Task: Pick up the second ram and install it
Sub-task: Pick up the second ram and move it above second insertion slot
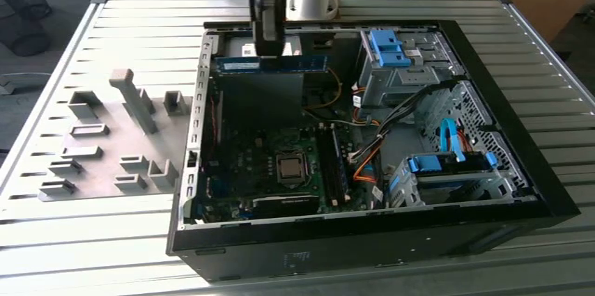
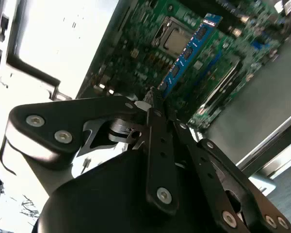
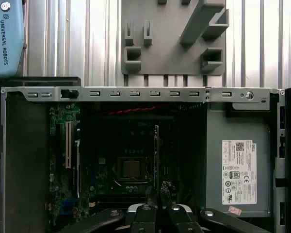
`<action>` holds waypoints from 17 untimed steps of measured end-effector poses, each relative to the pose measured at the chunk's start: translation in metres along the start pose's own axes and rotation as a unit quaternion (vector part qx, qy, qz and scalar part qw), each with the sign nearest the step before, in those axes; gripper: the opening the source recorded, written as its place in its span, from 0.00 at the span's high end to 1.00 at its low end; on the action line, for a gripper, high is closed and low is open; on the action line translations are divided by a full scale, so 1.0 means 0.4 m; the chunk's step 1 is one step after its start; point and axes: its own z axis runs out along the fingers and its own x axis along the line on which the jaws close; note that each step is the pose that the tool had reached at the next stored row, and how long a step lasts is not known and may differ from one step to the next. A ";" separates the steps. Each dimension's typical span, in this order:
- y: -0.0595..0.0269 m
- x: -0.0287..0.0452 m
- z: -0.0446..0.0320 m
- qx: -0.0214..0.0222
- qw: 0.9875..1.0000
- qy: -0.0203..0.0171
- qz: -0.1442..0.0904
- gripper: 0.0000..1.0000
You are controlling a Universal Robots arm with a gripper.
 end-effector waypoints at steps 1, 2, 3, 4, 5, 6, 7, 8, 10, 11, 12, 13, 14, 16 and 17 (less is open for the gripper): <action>-0.006 0.000 0.000 0.000 1.000 0.000 0.000 0.86; -0.002 0.000 0.001 0.000 1.000 0.000 0.000 0.86; 0.008 0.000 0.002 0.000 1.000 0.000 0.000 0.86; 0.019 -0.001 0.003 0.000 1.000 0.000 0.000 0.86; 0.028 -0.001 0.004 0.000 1.000 0.000 0.000 0.86; 0.029 -0.001 0.004 0.000 1.000 0.000 0.000 0.86; 0.029 -0.001 0.004 0.000 1.000 0.000 0.000 0.86; 0.029 -0.001 0.004 0.000 1.000 0.000 0.000 0.86; 0.030 -0.001 0.004 0.000 1.000 0.000 0.000 0.86; 0.030 -0.001 0.004 0.000 1.000 0.000 0.000 0.86; 0.030 -0.001 0.004 0.000 1.000 0.000 0.000 0.86; 0.031 -0.001 0.004 0.000 1.000 0.000 0.000 0.86; 0.031 -0.001 0.004 0.000 1.000 0.000 0.000 0.86; 0.032 -0.001 0.004 0.000 1.000 0.000 0.000 0.86; 0.032 -0.001 0.004 0.000 1.000 0.000 0.000 0.86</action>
